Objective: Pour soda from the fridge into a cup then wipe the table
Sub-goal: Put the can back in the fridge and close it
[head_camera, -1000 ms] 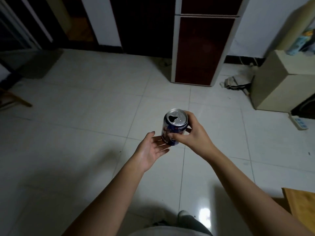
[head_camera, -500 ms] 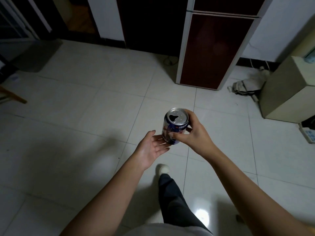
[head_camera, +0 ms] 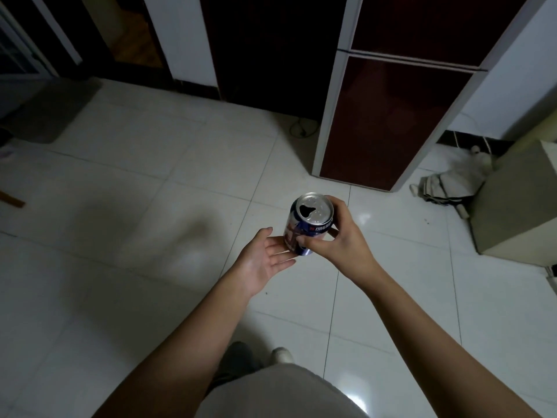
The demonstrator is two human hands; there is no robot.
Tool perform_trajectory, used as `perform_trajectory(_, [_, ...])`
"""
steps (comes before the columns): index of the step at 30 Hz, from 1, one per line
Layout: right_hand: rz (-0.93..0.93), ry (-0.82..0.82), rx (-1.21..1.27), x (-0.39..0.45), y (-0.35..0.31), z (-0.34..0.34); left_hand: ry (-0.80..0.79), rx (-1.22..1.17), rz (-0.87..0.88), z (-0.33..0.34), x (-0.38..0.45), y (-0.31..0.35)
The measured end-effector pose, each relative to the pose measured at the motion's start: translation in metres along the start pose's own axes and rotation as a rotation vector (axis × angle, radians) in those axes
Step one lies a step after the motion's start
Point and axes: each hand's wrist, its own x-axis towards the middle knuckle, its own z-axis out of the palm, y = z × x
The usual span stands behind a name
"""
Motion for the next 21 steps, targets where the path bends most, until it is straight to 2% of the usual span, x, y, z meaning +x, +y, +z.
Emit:
perform_trajectory(9, [0.004, 0.016, -0.004, 0.135, 0.001, -0.005, -0.015, 0.013, -0.016, 0.011, 0.1, 0.1])
perform_trajectory(21, [0.017, 0.127, -0.033, 0.361, -0.015, 0.01, -0.067, 0.137, -0.07, 0.013, 0.257, 0.289])
